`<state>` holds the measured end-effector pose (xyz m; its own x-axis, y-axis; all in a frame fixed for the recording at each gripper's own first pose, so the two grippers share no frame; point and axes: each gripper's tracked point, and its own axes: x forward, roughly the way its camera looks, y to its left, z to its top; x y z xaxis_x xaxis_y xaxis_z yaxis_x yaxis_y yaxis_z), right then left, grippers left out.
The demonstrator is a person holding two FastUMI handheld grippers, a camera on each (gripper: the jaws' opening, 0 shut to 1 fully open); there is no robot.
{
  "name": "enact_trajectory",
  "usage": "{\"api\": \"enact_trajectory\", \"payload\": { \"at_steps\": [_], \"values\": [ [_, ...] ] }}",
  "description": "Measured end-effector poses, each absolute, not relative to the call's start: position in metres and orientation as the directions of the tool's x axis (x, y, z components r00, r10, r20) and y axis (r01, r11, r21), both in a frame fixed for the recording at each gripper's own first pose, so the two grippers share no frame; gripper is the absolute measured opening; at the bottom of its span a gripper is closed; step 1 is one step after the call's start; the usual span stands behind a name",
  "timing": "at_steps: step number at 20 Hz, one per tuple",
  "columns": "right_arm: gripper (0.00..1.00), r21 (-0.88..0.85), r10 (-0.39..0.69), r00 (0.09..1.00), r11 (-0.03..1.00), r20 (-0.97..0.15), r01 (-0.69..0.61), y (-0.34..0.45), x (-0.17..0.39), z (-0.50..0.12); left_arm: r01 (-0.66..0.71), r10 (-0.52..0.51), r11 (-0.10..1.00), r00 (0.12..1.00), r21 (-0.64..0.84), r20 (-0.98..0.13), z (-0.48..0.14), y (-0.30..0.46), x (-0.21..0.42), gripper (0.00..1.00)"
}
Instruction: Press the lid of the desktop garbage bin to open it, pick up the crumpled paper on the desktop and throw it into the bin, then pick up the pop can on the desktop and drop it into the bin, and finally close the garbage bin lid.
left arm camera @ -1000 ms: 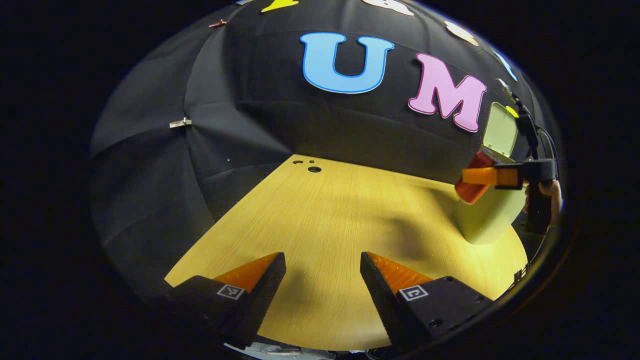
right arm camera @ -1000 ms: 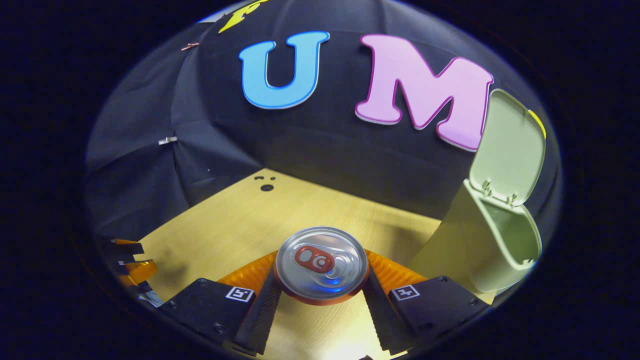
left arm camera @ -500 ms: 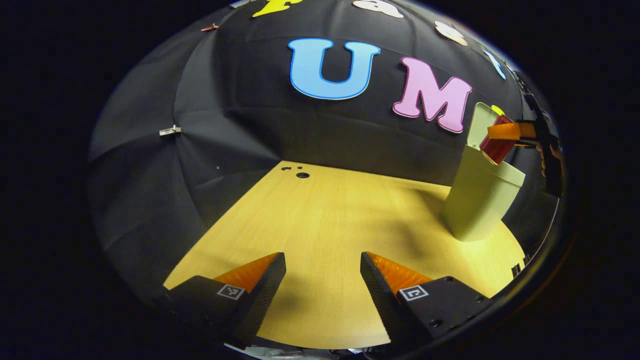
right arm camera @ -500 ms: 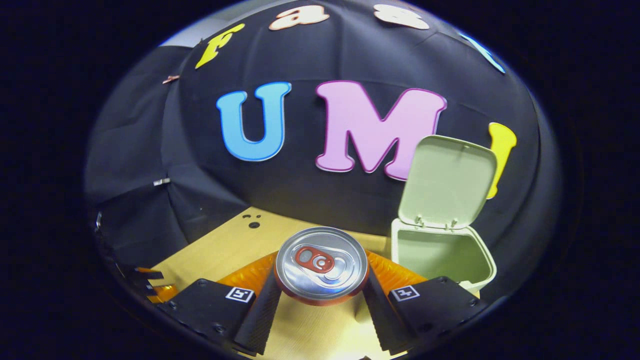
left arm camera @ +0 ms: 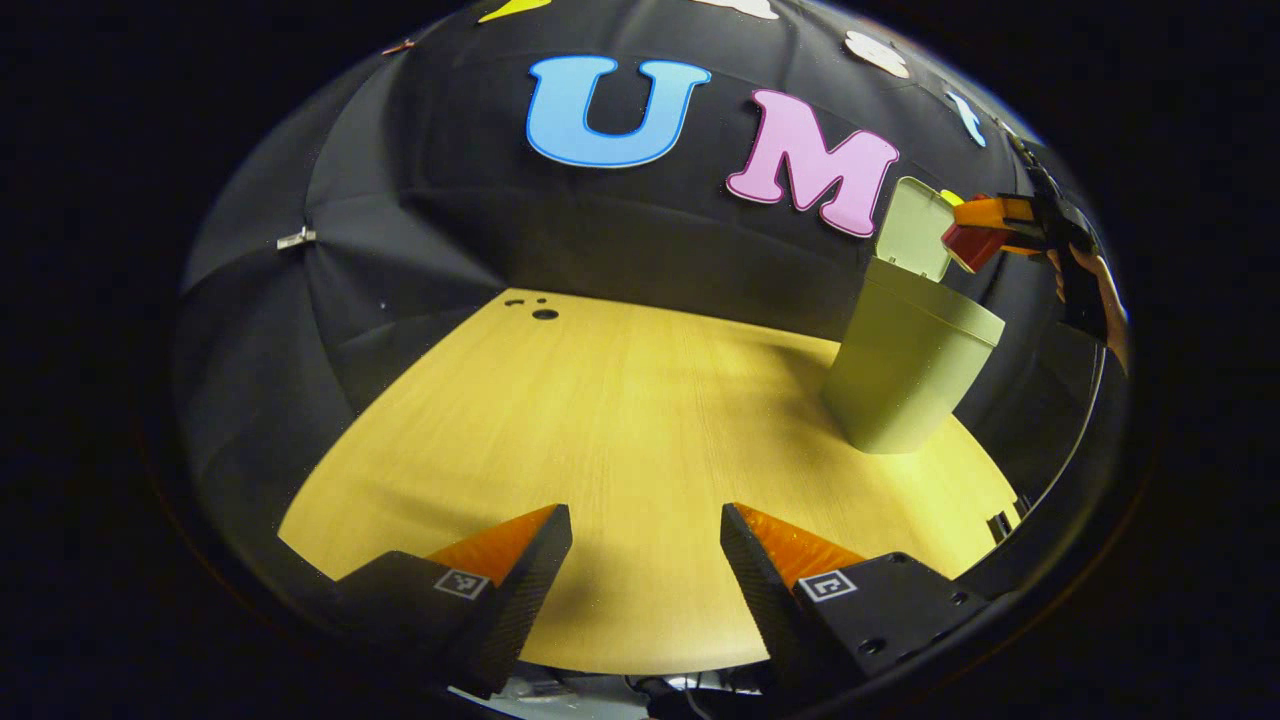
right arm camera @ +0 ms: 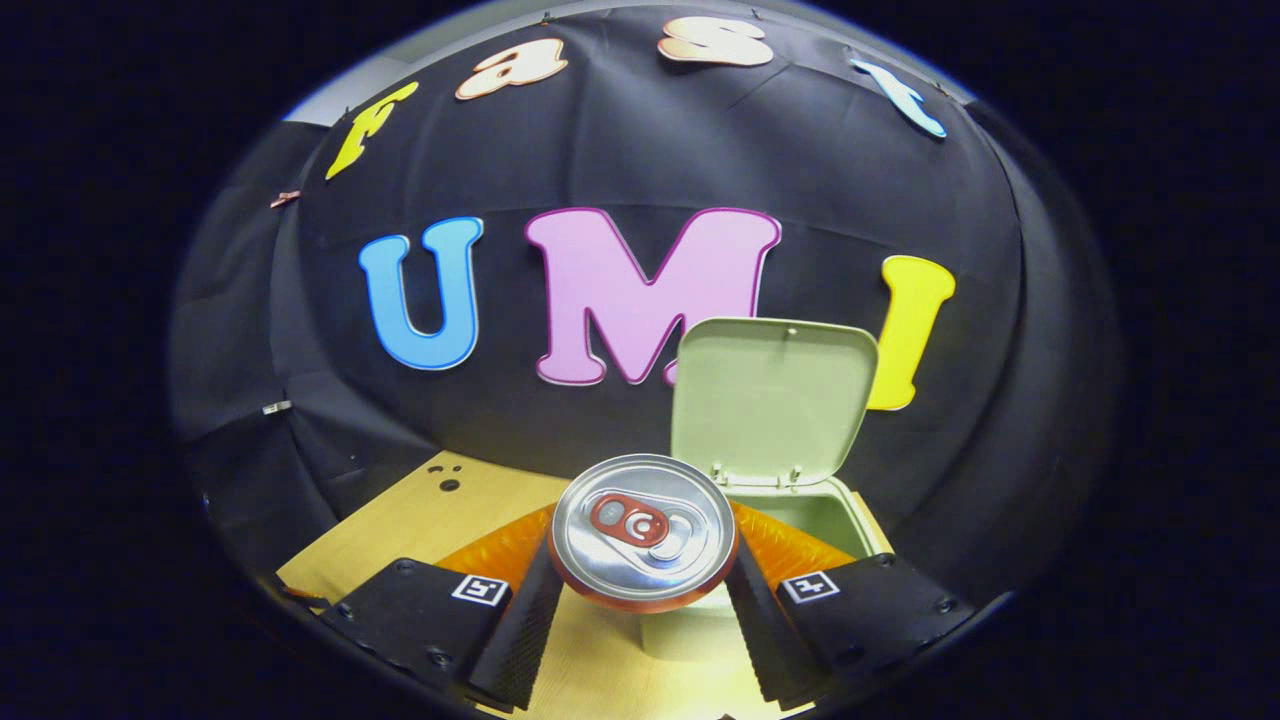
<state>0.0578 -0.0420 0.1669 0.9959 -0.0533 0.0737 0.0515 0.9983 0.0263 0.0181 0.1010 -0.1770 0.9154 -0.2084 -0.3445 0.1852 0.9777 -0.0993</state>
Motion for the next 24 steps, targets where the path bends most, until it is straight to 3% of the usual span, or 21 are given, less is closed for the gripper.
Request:
{"api": "enact_trajectory", "payload": {
  "at_steps": [5, 18, 24],
  "values": [
    [0.83, 0.059, -0.082, 0.993, 0.995, 0.090, 0.077, -0.087, 0.078, 0.187, 0.117, -0.155, 0.985, 0.926, -0.129, -0.346, -0.178, 0.084, 0.011, 0.96],
    [0.84, 0.047, 0.046, 0.999, 0.998, -0.016, -0.045, -0.116, 0.134, 0.138, -0.089, 0.071, 0.995, 0.947, -0.042, -0.314, -0.137, 0.024, 0.006, 0.96],
    [0.89, 0.060, 0.020, 0.999, 0.998, -0.038, -0.018, -0.121, 0.142, 0.129, -0.017, 0.037, 0.998, 0.948, 0.066, -0.315, -0.131, 0.004, 0.000, 0.96]
  ]
}}
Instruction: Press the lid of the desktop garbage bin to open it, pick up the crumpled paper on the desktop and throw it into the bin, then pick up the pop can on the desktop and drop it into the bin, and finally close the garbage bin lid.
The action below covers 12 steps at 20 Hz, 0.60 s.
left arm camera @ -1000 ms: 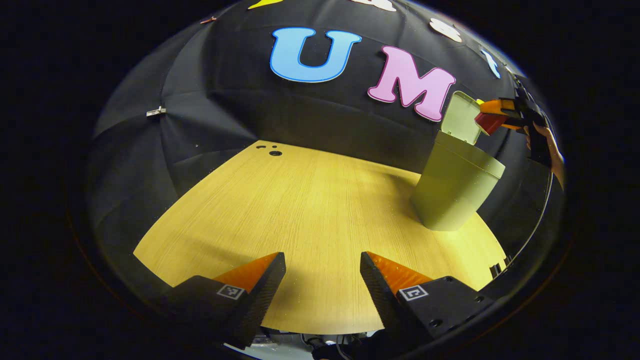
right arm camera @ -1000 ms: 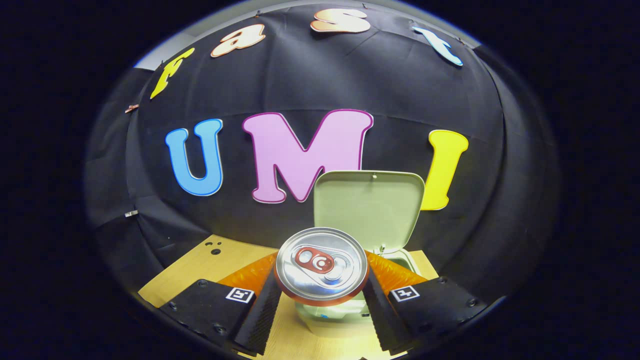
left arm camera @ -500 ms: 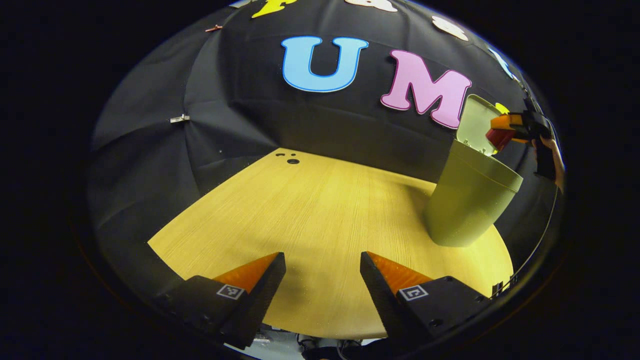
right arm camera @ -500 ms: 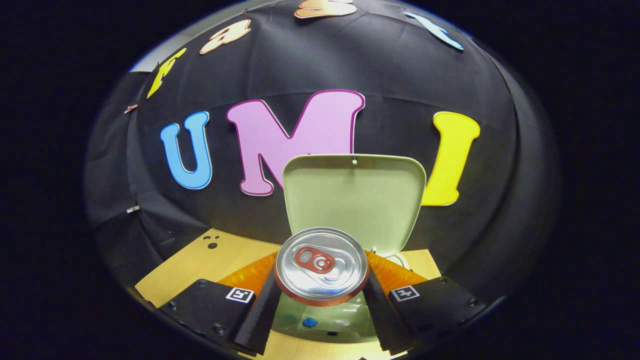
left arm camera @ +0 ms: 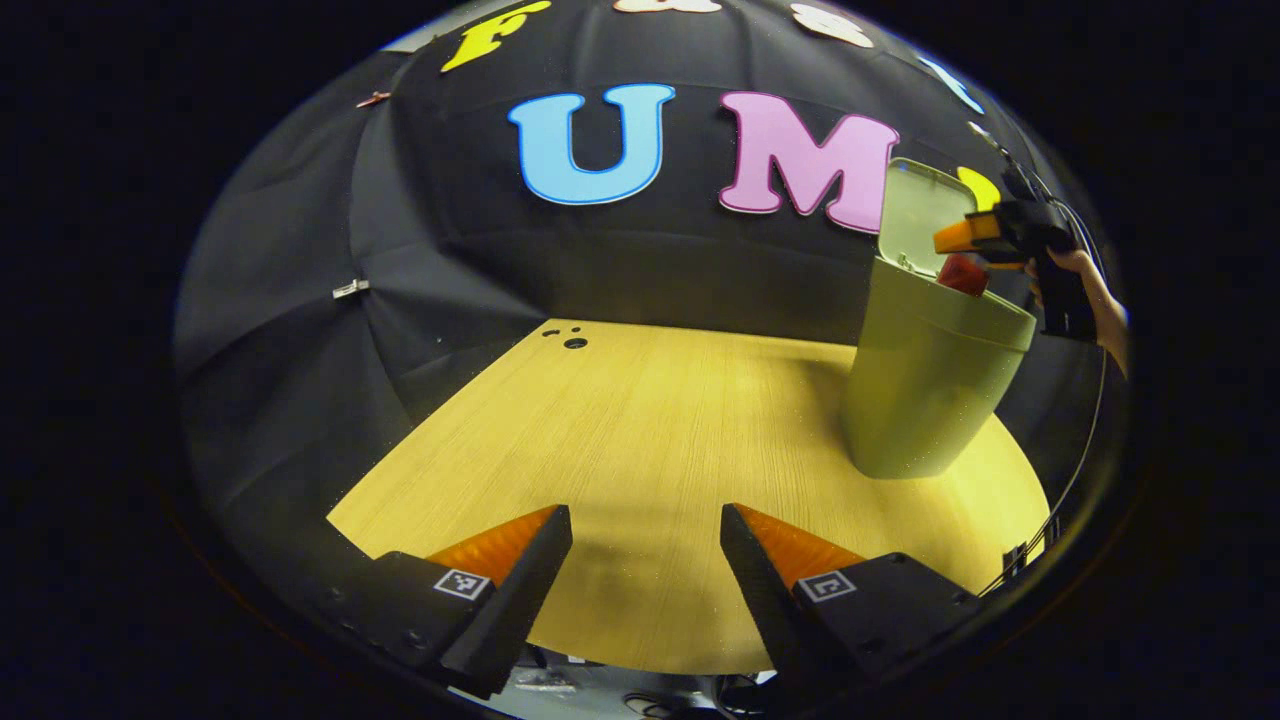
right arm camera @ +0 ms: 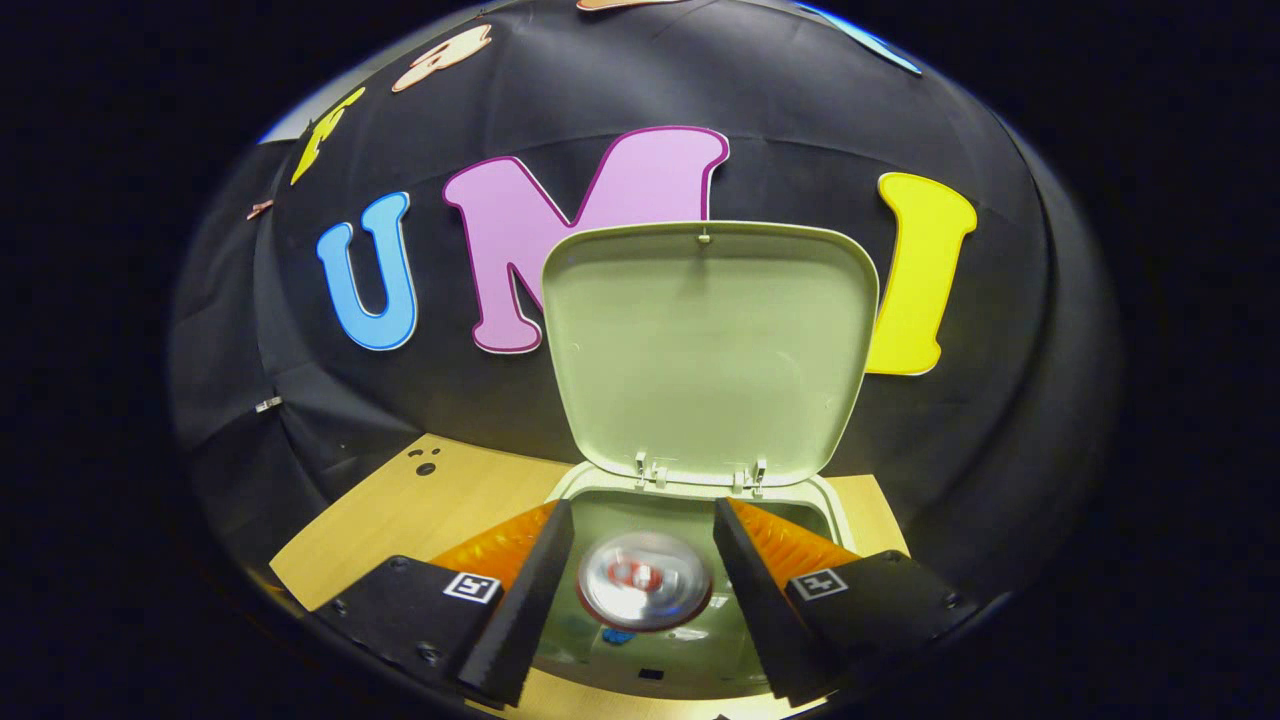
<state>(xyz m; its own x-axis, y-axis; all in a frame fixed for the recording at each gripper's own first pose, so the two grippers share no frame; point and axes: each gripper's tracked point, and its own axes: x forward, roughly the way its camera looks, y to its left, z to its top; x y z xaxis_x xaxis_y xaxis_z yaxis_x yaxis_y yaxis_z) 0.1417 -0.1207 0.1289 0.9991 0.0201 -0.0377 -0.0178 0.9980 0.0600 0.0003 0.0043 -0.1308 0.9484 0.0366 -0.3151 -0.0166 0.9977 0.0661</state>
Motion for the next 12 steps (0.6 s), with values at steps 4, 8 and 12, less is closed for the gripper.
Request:
{"api": "enact_trajectory", "payload": {
  "at_steps": [4, 8, 12],
  "values": [
    [0.99, 0.085, -0.011, 1.000, 0.996, -0.008, 0.012, -0.124, 0.133, 0.143, 0.026, -0.007, 0.998, 0.953, 0.057, -0.304, -0.112, 0.000, 0.002, 0.96],
    [0.99, 0.127, -0.075, 0.996, 0.989, 0.049, 0.069, -0.137, 0.118, 0.187, 0.045, -0.029, 0.997, 0.964, 0.057, -0.265, -0.094, 0.002, 0.007, 0.96],
    [0.99, 0.186, -0.073, 0.994, 0.981, 0.079, 0.057, -0.138, 0.112, 0.229, 0.073, -0.053, 0.995, 0.961, 0.065, -0.273, -0.098, 0.009, 0.008, 0.96]
  ]
}}
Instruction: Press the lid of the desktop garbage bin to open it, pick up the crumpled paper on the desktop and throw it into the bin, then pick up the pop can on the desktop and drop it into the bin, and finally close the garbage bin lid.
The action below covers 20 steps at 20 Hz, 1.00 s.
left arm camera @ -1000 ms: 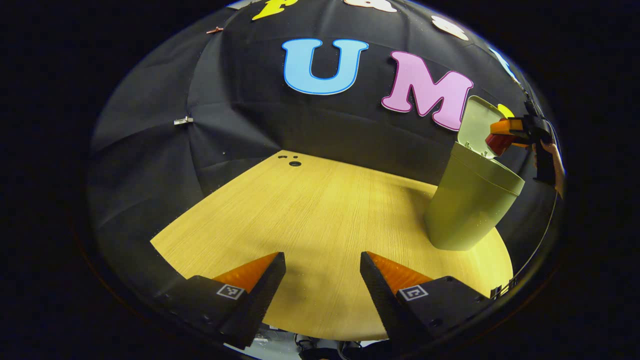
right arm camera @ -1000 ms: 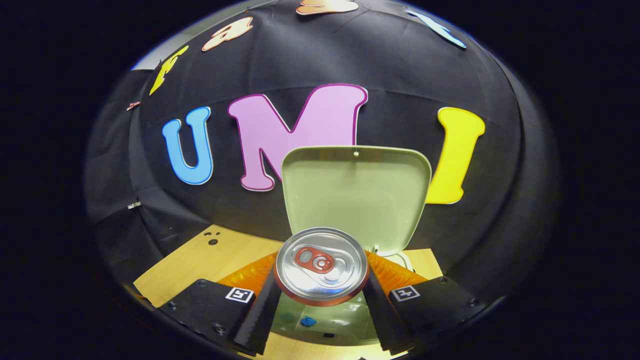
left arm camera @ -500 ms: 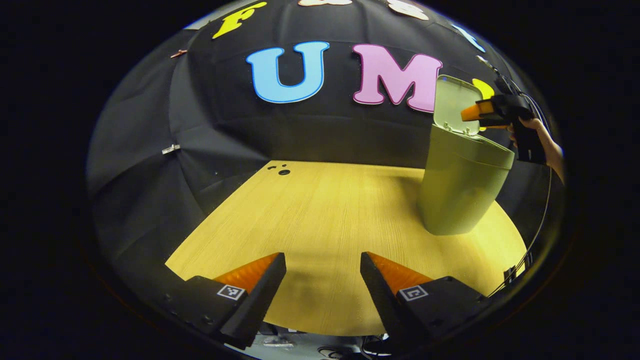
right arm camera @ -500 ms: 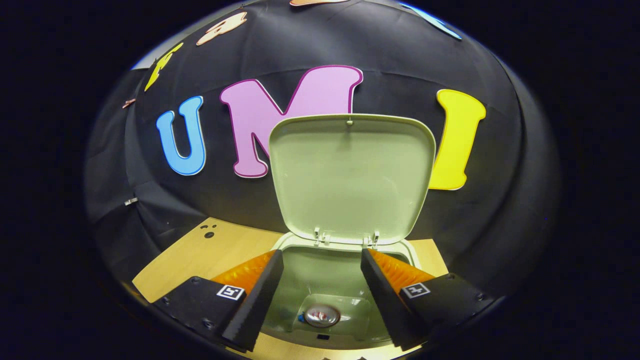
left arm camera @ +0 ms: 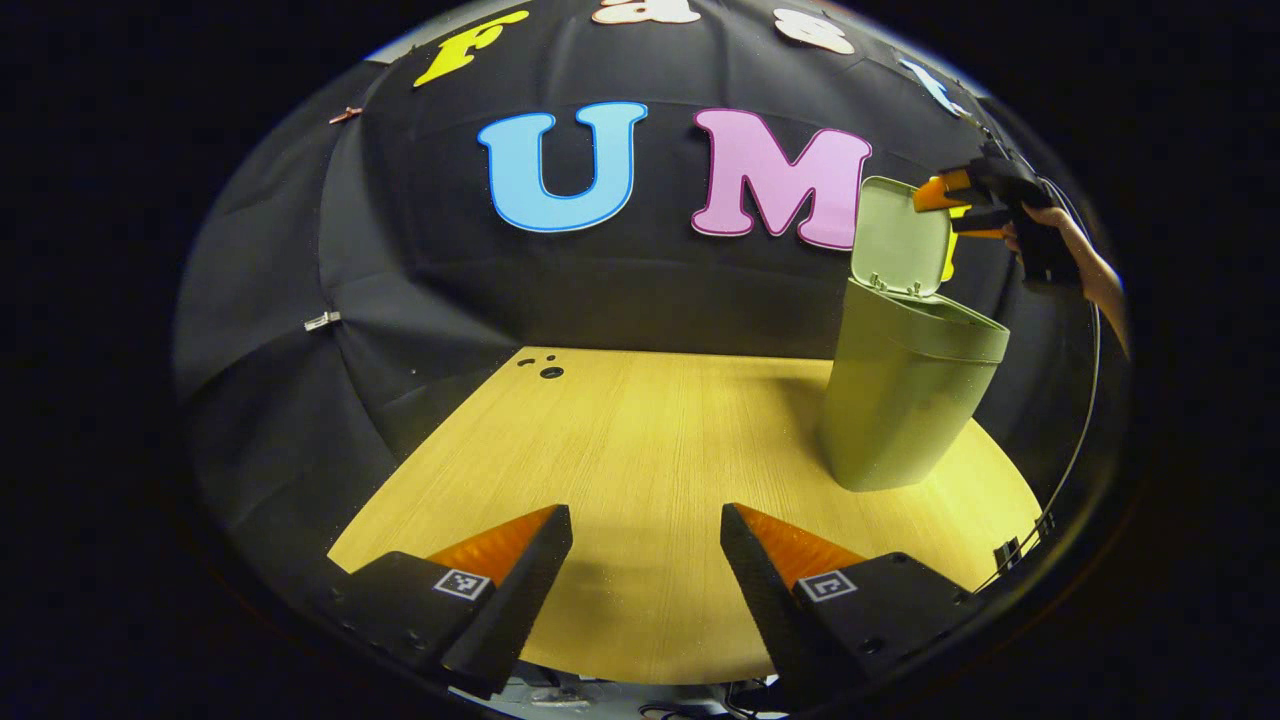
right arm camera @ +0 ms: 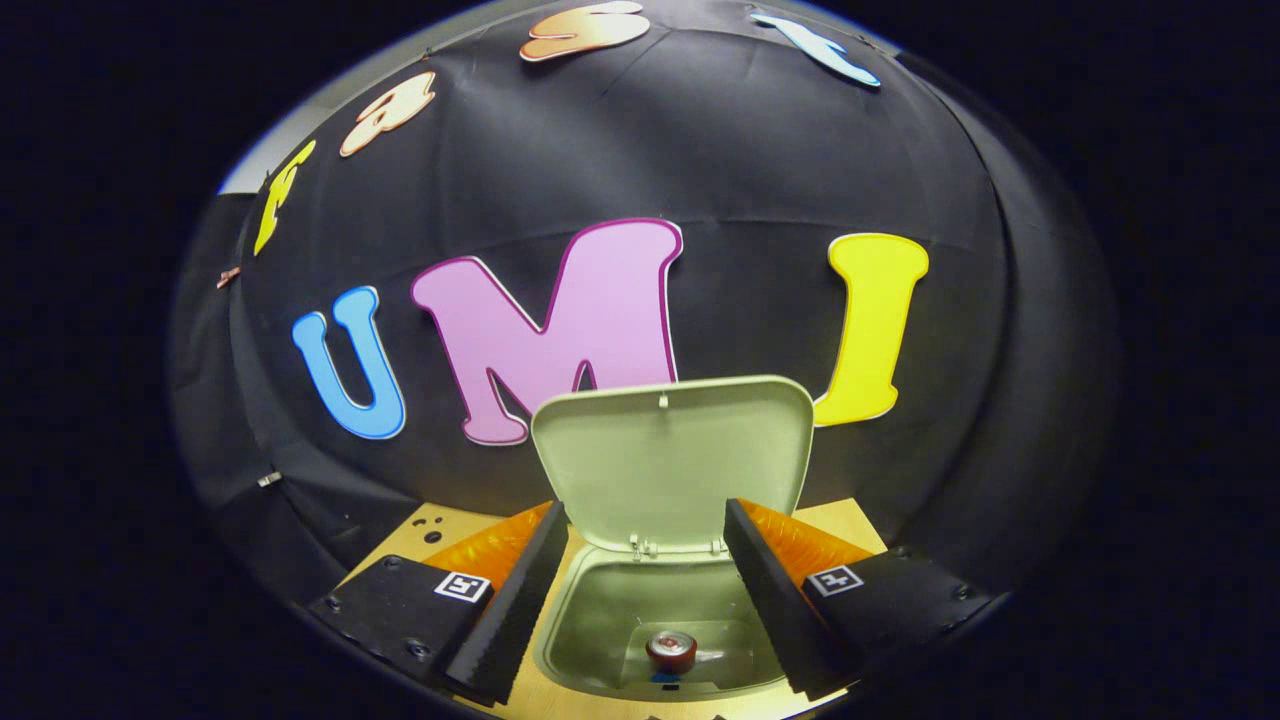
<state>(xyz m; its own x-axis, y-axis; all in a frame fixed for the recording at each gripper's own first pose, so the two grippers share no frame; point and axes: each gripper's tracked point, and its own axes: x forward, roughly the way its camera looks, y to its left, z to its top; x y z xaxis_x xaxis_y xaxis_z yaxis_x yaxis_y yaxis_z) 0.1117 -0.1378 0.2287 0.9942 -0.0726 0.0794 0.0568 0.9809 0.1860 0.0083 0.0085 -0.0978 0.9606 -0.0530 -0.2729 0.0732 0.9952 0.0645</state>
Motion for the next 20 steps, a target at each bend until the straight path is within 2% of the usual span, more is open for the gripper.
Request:
{"api": "enact_trajectory", "payload": {
  "at_steps": [4, 5, 10, 16, 20],
  "values": [
    [0.99, 0.168, -0.118, 0.978, 0.982, 0.172, 0.089, -0.146, 0.105, 0.277, 0.077, -0.056, 0.995, 0.959, 0.065, -0.279, -0.103, 0.015, 0.003, 0.99],
    [0.99, 0.169, -0.123, 0.975, 0.981, 0.185, 0.092, -0.146, 0.105, 0.286, 0.072, -0.053, 0.996, 0.959, 0.058, -0.280, -0.105, 0.018, 0.000, 0.96],
    [0.99, 0.175, -0.146, 0.964, 0.979, 0.224, 0.108, -0.145, 0.122, 0.324, 0.042, -0.037, 0.999, 0.958, 0.010, -0.285, -0.108, 0.029, -0.010, 0.96],
    [0.98, 0.165, -0.182, 0.961, 0.975, 0.207, 0.149, -0.153, 0.168, 0.342, -0.025, 0.027, 1.000, 0.959, 0.010, -0.284, -0.110, 0.058, -0.024, 0.96],
    [0.98, 0.192, -0.197, 0.967, 0.967, 0.160, 0.165, -0.164, 0.188, 0.329, -0.091, 0.083, 0.996, 0.956, -0.013, -0.282, -0.110, 0.077, -0.038, 0.96]
  ]
}}
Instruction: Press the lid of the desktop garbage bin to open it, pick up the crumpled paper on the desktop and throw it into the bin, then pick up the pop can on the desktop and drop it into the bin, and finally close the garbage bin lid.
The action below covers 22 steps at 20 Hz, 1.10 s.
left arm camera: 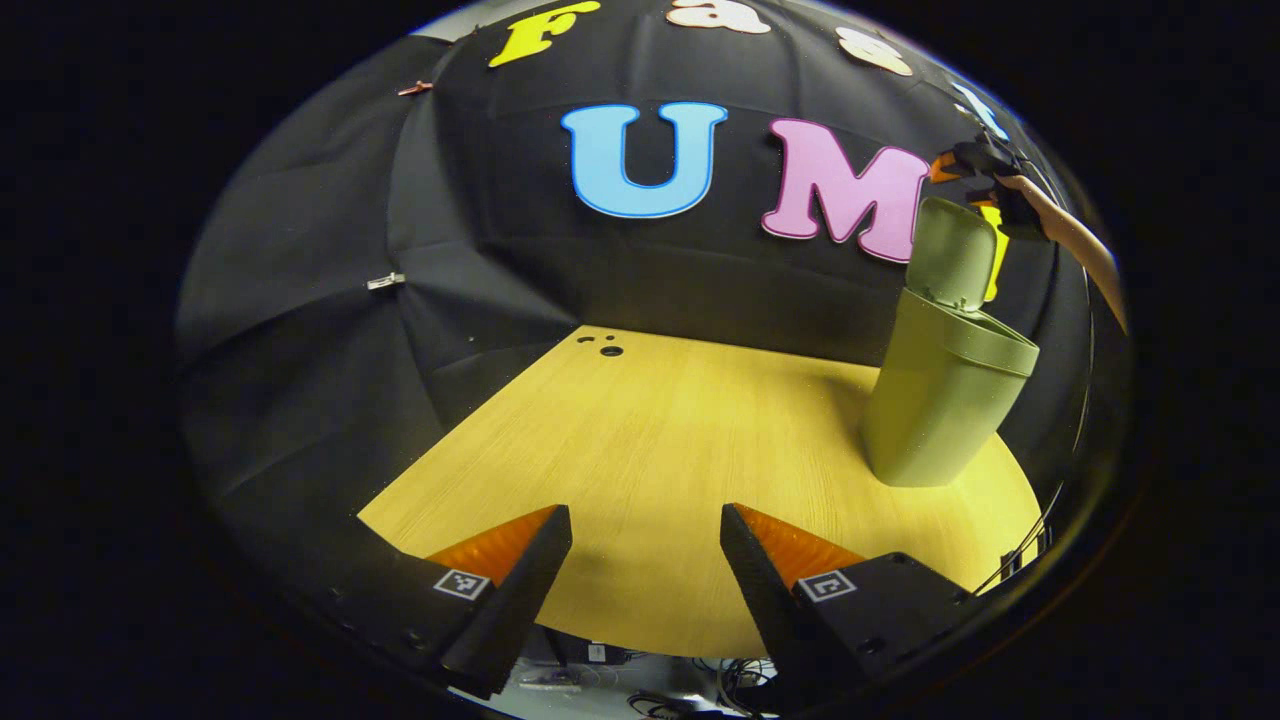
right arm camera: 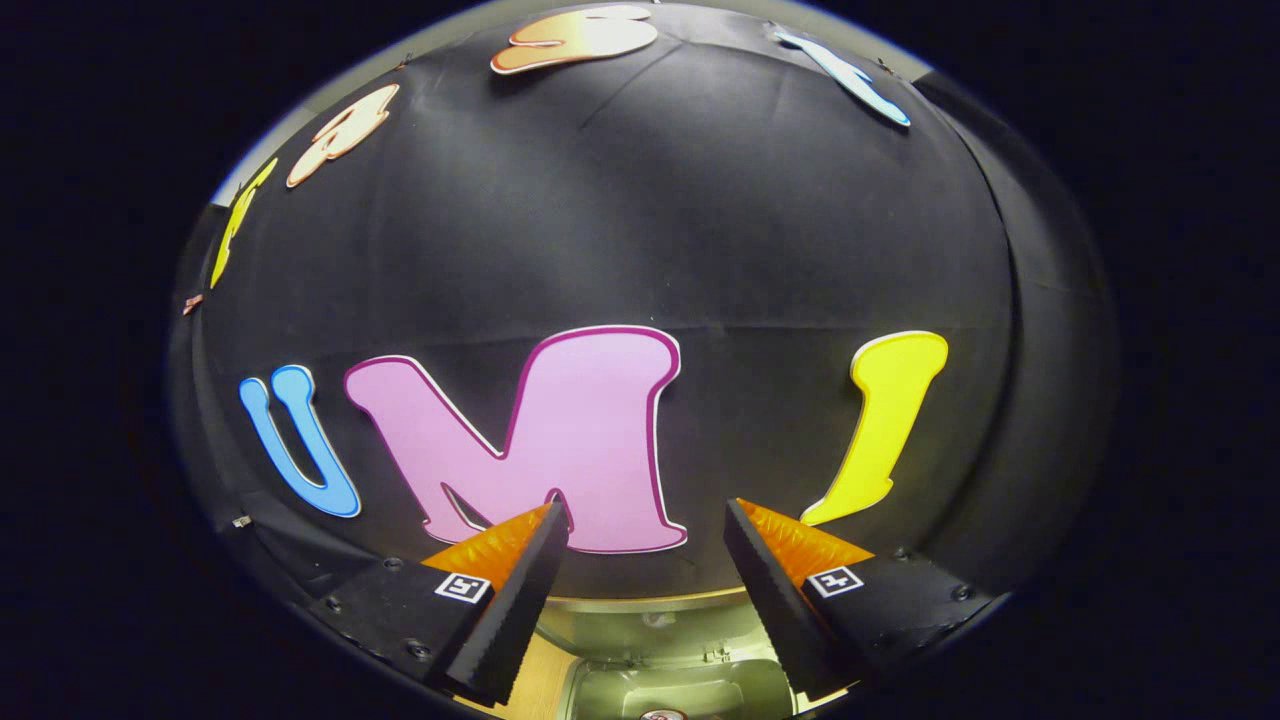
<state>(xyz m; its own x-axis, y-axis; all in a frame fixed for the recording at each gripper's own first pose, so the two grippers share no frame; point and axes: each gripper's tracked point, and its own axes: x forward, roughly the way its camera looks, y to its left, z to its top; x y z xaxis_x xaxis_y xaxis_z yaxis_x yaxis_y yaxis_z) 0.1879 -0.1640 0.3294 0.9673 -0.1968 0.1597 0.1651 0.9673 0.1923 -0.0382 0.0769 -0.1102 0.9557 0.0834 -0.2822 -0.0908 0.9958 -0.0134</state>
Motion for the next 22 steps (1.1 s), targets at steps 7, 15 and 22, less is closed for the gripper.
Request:
{"api": "enact_trajectory", "payload": {
  "at_steps": [7, 15, 22],
  "values": [
    [0.99, 0.203, -0.202, 0.976, 0.962, 0.079, 0.182, -0.176, 0.201, 0.304, -0.141, 0.126, 0.989, 0.963, -0.047, -0.239, -0.089, 0.084, -0.046, 0.96],
    [1.00, 0.123, -0.183, 0.983, 0.976, 0.006, 0.181, -0.166, 0.187, 0.262, -0.086, 0.078, 0.996, 0.978, -0.032, -0.192, -0.068, 0.063, -0.032, 0.96],
    [0.99, 0.106, -0.169, 0.984, 0.979, -0.052, 0.174, -0.155, 0.155, 0.211, -0.041, 0.035, 0.999, 0.984, -0.030, -0.175, -0.061, 0.048, -0.028, 0.96]
  ]
}}
